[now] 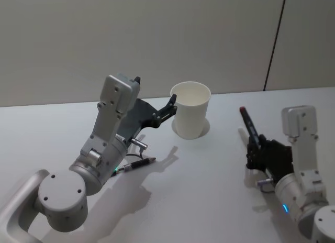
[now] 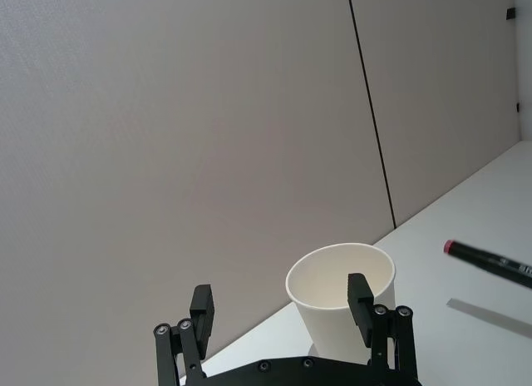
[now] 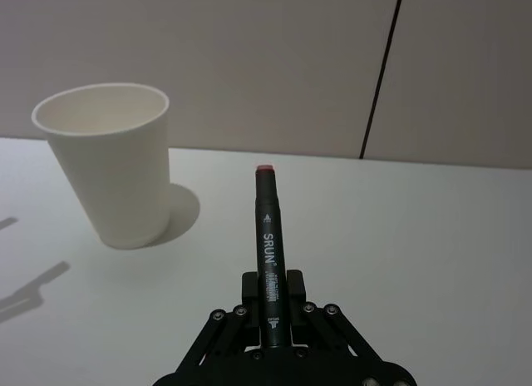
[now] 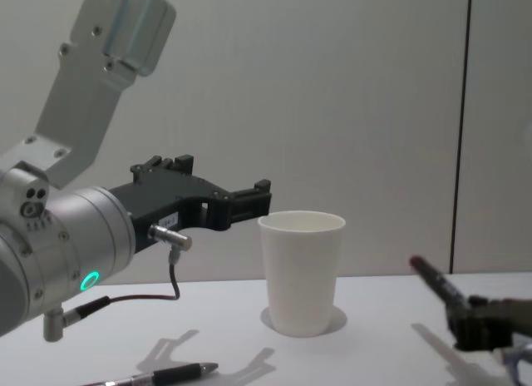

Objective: Place the pen into the pen holder.

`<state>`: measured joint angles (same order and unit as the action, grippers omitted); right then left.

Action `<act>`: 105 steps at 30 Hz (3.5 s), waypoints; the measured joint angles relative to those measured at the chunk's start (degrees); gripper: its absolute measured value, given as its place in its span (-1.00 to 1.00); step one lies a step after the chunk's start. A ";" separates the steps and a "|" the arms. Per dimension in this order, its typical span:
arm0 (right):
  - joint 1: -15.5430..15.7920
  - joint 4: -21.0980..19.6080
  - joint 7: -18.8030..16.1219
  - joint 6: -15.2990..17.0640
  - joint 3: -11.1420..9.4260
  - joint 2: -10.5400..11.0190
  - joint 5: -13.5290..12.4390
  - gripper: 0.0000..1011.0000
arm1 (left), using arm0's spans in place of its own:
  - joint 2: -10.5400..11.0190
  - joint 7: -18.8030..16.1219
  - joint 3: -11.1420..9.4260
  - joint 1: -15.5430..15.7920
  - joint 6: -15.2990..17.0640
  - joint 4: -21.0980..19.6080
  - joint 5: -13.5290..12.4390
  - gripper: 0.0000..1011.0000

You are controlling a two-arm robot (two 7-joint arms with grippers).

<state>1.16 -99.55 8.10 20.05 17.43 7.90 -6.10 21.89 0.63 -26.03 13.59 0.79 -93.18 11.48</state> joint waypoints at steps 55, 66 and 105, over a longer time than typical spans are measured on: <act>-16.92 16.31 -22.73 -27.41 -3.90 0.04 6.24 -0.64 | 0.00 0.00 0.00 0.00 0.00 0.00 0.00 0.98; -20.50 21.91 -26.63 -31.15 -3.58 -1.30 4.11 -0.64 | 0.00 0.00 0.00 0.00 0.00 0.00 0.00 0.98; -31.93 42.26 -33.00 -41.90 -1.16 -6.81 0.74 -0.64 | 0.00 0.00 0.00 0.00 0.00 0.00 0.00 0.98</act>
<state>-30.77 -57.29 -24.90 -21.85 16.27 1.09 -5.36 21.89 0.63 -26.02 13.59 0.79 -93.18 11.48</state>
